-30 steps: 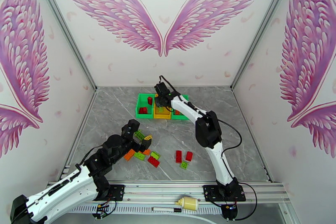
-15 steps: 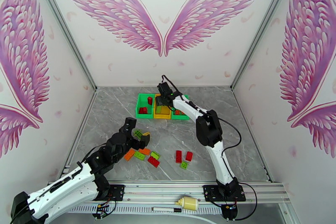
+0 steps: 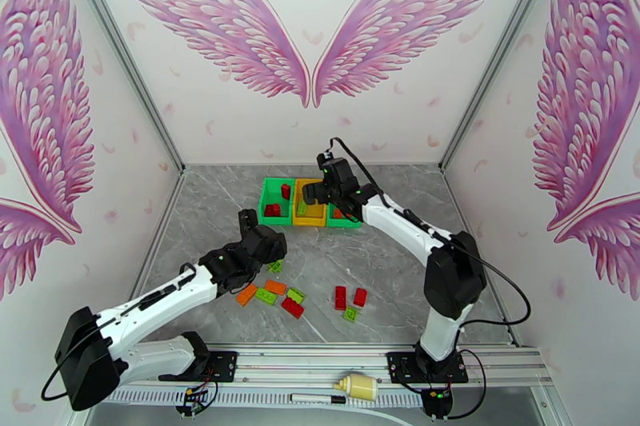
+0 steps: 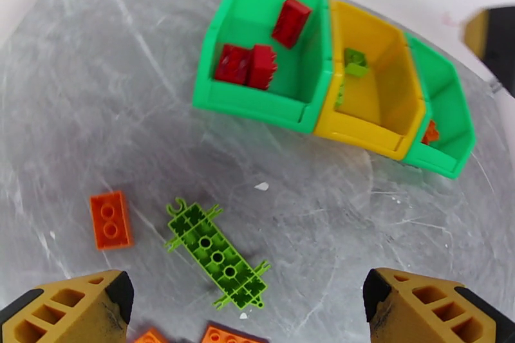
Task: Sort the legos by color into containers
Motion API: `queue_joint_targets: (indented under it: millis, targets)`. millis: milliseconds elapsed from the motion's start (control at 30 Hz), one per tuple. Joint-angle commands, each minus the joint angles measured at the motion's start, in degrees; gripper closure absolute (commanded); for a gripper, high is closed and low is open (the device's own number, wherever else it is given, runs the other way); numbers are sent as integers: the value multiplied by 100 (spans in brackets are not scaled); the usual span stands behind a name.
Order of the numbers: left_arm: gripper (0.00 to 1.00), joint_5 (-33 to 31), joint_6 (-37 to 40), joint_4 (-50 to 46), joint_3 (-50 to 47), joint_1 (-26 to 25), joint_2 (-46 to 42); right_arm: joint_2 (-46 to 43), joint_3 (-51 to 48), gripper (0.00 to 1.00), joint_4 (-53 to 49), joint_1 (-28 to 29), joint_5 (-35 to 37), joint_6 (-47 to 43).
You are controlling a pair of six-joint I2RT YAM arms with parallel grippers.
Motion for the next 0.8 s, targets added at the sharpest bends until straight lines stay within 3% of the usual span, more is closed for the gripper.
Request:
queue_joint_targets:
  millis: [0, 233, 400, 767]
  targets:
    - [1, 121, -1246, -811, 550, 141, 566, -567, -556, 4, 159, 51, -138, -152]
    - [1, 678, -2202, -1153, 1071, 328, 1572, -1460, -1529, 0, -9, 55, -203, -28]
    - [12, 1124, -2955, -1589, 1319, 523, 2171, -1903, -1995, 0, -48, 51, -123, 263]
    - [29, 1723, -2924, -1372, 1579, 734, 3003, -2231, -2414, 0, -21, 48, -344, 576]
